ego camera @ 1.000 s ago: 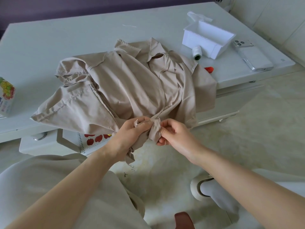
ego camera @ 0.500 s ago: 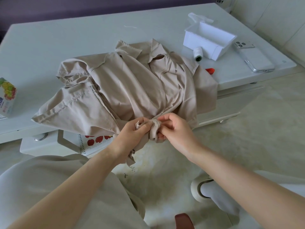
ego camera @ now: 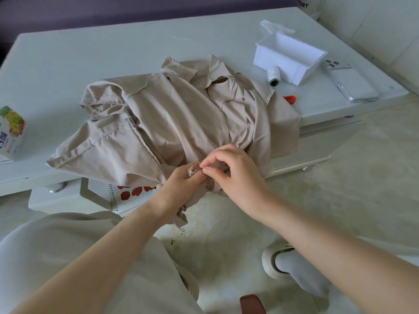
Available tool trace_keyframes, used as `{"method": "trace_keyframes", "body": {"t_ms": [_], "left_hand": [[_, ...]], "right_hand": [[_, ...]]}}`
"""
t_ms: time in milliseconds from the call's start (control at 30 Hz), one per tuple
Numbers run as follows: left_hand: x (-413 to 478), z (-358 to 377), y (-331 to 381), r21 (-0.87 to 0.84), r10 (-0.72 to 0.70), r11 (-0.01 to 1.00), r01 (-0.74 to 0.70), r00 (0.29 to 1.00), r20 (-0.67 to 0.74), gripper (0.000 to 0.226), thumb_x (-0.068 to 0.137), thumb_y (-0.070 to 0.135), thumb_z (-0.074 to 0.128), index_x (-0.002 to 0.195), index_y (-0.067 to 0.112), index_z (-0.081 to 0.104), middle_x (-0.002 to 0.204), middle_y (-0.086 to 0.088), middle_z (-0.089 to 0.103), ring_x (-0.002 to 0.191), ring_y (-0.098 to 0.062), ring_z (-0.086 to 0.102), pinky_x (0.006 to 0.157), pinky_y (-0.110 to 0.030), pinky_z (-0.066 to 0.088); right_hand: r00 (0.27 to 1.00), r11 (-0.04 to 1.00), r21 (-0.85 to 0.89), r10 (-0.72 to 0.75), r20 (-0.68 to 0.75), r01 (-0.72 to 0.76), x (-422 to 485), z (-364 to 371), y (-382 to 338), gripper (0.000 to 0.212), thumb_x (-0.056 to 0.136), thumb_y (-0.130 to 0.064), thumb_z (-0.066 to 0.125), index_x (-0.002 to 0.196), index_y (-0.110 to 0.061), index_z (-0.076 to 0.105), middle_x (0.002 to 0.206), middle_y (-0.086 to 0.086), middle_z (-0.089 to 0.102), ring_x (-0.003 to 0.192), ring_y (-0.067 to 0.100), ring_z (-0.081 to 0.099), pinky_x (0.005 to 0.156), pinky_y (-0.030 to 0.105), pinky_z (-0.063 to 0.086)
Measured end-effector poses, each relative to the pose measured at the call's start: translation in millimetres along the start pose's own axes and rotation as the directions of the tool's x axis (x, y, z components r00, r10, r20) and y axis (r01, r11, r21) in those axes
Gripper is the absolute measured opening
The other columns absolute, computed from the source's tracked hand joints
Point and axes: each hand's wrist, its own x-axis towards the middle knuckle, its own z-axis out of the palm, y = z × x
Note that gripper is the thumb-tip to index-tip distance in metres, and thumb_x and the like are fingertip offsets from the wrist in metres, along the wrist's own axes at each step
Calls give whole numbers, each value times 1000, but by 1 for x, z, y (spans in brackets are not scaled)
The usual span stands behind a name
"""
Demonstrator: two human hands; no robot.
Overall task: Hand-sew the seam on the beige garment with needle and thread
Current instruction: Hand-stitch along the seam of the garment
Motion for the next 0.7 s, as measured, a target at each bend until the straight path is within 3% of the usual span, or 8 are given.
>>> {"method": "trace_keyframes", "body": {"t_ms": [167,267,333,433,500,567,633,700], "left_hand": [[-1,0,-2,64,1,998,-2,1000,17,43,96,28,50,103,-15,51,85,-13,50,75,-24,39,68,-38,31],[-1,-1,-2,73,-2,997,2,1000,5,42,97,28,50,105,-14,51,87,-12,52,78,-24,42,73,-39,34],[0,0,-2,78,-1,997,2,1000,-10,37,98,23,48,107,-13,52,87,-13,53,79,-23,43,73,-38,35],[2,1,-4,62,-22,998,23,999,-25,33,100,19,45,107,-12,52,86,-14,50,79,-24,42,71,-38,34],[3,1,-5,25,-37,999,38,999,-16,36,99,28,49,103,-8,55,84,-15,51,80,-24,42,73,-39,34],[5,0,-8,18,-27,999,28,998,-52,34,96,30,53,99,-3,58,79,-19,57,73,-19,51,71,-32,43],[7,0,-10,60,0,998,8,990,-138,21,98,21,50,94,4,61,76,-8,59,65,-12,53,59,-21,45],[7,-1,-10,63,9,998,3,980,-196,19,98,19,49,95,5,61,77,-5,58,67,-14,51,58,-24,43]], "right_hand": [[996,997,-35,-60,66,62,1,-4,1,5,87,-15,65,89,-13,69,94,-7,56,97,10,51,87,16,39],[990,988,-63,-140,15,141,-1,-5,-2,7,89,-15,60,87,-11,66,91,-4,58,92,13,52,82,10,36],[989,989,29,-146,-32,147,-3,-5,-7,8,91,-14,55,87,-11,62,89,-2,64,89,15,57,78,9,38],[999,928,371,34,24,-40,-4,-6,-23,14,97,-10,48,87,-17,53,81,-5,68,84,7,64,81,16,47],[992,852,509,118,45,-125,-3,-7,-28,15,99,-11,44,88,-19,50,71,-5,66,76,6,65,84,25,50],[987,806,572,155,50,-156,-5,-9,-28,15,100,-11,40,89,-17,49,62,-5,63,66,9,62,83,32,52],[977,762,613,195,91,-209,-13,-11,-24,16,101,-11,37,89,-16,47,57,-5,57,55,9,53,77,37,54],[965,768,585,222,137,-260,-25,-12,-14,18,101,-12,36,87,-16,46,54,-7,51,49,8,44,64,35,55]]}}
